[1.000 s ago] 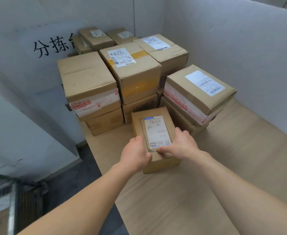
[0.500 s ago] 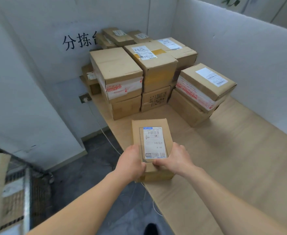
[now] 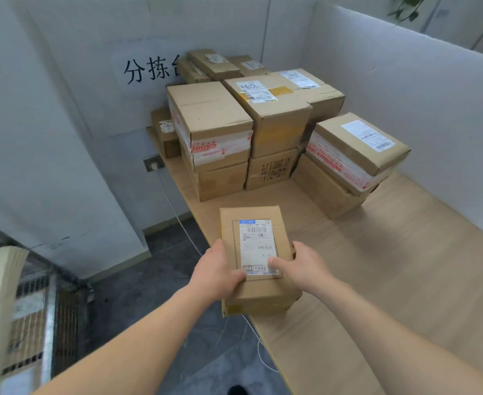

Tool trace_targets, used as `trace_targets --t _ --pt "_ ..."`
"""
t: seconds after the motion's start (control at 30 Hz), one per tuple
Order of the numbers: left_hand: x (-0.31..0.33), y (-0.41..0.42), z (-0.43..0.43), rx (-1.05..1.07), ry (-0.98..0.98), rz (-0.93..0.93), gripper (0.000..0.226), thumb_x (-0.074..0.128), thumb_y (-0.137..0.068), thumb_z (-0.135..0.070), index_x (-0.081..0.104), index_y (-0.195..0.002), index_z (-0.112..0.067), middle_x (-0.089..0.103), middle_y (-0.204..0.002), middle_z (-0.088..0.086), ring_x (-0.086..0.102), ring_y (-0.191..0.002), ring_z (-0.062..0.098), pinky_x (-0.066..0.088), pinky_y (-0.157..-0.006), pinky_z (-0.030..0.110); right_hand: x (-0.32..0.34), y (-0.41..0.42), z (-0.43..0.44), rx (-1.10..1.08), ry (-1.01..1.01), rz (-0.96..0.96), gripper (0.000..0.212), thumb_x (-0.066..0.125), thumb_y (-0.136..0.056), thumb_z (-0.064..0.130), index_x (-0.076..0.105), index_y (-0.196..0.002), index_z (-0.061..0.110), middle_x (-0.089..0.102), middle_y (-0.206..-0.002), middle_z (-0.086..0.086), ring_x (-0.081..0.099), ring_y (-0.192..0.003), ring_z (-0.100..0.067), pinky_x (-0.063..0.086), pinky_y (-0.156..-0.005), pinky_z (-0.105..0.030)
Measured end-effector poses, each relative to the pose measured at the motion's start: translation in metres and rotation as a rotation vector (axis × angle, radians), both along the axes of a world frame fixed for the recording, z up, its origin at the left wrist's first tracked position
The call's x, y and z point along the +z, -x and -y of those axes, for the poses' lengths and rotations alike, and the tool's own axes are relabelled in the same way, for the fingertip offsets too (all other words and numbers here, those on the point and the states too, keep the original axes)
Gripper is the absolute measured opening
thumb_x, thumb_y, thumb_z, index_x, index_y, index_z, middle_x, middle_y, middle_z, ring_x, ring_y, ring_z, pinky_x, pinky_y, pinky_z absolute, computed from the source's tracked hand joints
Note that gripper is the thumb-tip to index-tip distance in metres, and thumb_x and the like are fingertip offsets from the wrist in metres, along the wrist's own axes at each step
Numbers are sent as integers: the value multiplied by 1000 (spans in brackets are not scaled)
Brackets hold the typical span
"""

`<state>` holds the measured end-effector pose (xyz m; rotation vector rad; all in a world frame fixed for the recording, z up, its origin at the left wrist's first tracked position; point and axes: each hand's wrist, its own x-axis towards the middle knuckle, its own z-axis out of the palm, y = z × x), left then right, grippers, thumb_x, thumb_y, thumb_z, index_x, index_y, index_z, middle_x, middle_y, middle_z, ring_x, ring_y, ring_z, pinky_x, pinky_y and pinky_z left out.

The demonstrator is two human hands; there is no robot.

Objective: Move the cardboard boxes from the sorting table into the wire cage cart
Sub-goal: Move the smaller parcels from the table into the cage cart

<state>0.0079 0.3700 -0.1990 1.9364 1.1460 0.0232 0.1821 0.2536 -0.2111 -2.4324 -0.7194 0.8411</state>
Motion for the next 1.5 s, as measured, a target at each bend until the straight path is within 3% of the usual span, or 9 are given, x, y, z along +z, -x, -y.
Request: trace_targets --t 0.2,0.47,0.67,0.77,0.93,1.0,1.23,1.5 --pt "-2 -12 -9 92 6 -48 56 79 -77 -35 46 -120 -19 60 -118 -1 59 -104 19 53 -91 40 -7 -2 -14 0 -55 -64 35 77 -70 49 59 -96 31 64 -93 20 57 -84 6 42 -60 -19" --pt "5 21 -29 300 25 -27 59 82 -76 -33 43 -119 -24 60 -114 -6 61 -102 16 55 -87 36 6 17 -63 188 -28 -54 44 78 -73 49 62 -107 27 67 -103 13 64 -98 -12 53 -83 -32" --pt "18 89 -55 468 -53 0 60 84 -73 -36 37 -109 -29 47 -89 -21 54 -91 11 40 -65 22 26 72 -115 347 -72 -70 44 79 -72 48 61 -106 26 68 -107 11 64 -97 -11 54 -85 -33" --pt "26 134 -70 556 -100 2 62 85 -72 -38 41 -114 -27 45 -92 -19 51 -91 11 39 -69 23 40 112 -145 461 -91 -22 48 79 -74 50 62 -111 24 69 -113 8 64 -103 -15 53 -89 -35" --pt "43 218 -92 689 -159 49 72 86 -71 -41 46 -127 -21 58 -112 -9 54 -97 12 49 -80 28 64 192 -193 607 -141 -2 49 78 -77 54 58 -113 27 66 -116 9 62 -98 -10 50 -80 -29" --pt "50 255 -96 737 -157 86 71 86 -72 -40 46 -128 -24 59 -116 -9 56 -100 12 51 -82 30 73 228 -209 666 -138 -10 49 78 -78 54 56 -114 28 64 -115 10 62 -101 -10 55 -85 -33" --pt "77 385 -104 898 -208 135 69 87 -73 -37 48 -128 -21 63 -121 -4 61 -109 17 55 -93 38 104 361 -255 832 -182 -13 46 79 -73 50 60 -109 29 68 -110 12 65 -99 -11 55 -89 -35" --pt "85 500 -99 1084 -248 146 64 86 -74 -34 47 -123 -24 60 -116 -7 59 -106 15 56 -89 35 112 487 -288 1029 -212 -26 42 76 -63 53 61 -96 33 68 -101 17 64 -93 -8 55 -84 -34"
